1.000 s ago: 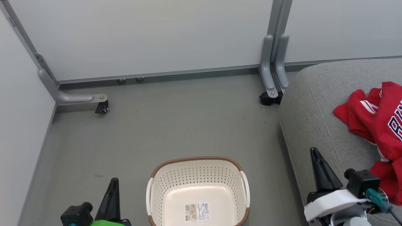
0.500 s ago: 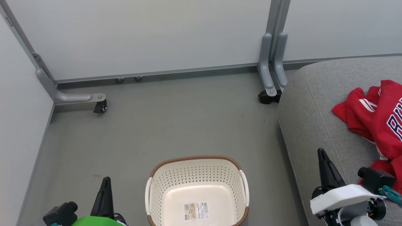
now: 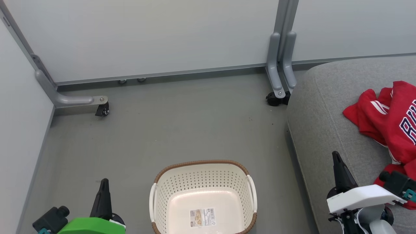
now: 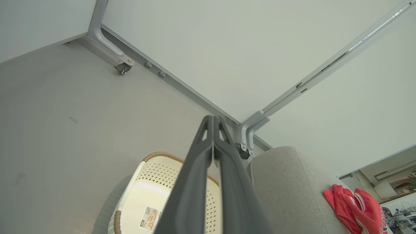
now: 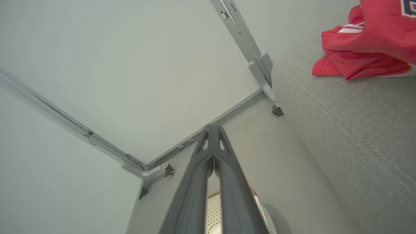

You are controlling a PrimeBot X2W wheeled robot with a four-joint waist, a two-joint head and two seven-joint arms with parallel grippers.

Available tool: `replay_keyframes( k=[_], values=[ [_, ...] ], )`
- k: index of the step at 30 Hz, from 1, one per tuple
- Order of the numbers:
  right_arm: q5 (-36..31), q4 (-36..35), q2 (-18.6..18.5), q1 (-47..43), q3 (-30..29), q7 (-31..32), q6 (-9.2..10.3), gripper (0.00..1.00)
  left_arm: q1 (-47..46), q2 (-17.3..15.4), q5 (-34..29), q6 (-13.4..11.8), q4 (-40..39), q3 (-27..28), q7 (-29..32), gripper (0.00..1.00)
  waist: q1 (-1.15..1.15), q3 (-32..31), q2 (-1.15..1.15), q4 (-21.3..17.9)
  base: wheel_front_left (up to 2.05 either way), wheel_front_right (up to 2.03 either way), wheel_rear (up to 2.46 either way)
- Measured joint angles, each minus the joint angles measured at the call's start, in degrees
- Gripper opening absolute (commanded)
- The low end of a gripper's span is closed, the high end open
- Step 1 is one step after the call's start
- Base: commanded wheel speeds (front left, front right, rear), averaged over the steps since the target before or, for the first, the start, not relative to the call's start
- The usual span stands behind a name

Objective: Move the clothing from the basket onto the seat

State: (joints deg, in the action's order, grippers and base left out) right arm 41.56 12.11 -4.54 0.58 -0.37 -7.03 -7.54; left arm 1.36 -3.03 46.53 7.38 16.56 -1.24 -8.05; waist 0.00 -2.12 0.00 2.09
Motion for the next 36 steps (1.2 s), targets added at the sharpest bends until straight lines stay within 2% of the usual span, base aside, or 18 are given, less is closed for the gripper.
replay_keyframes(
  k=[36],
  values=[
    [24.2,0.9,0.7,2.5,-2.9,6.5,0.05,0.00,-3.3,-0.3,22.3,0.0,-1.3,3.0,6.5,0.00,0.00,0.9,0.00,-0.8,0.00,0.00,0.00]
  ],
)
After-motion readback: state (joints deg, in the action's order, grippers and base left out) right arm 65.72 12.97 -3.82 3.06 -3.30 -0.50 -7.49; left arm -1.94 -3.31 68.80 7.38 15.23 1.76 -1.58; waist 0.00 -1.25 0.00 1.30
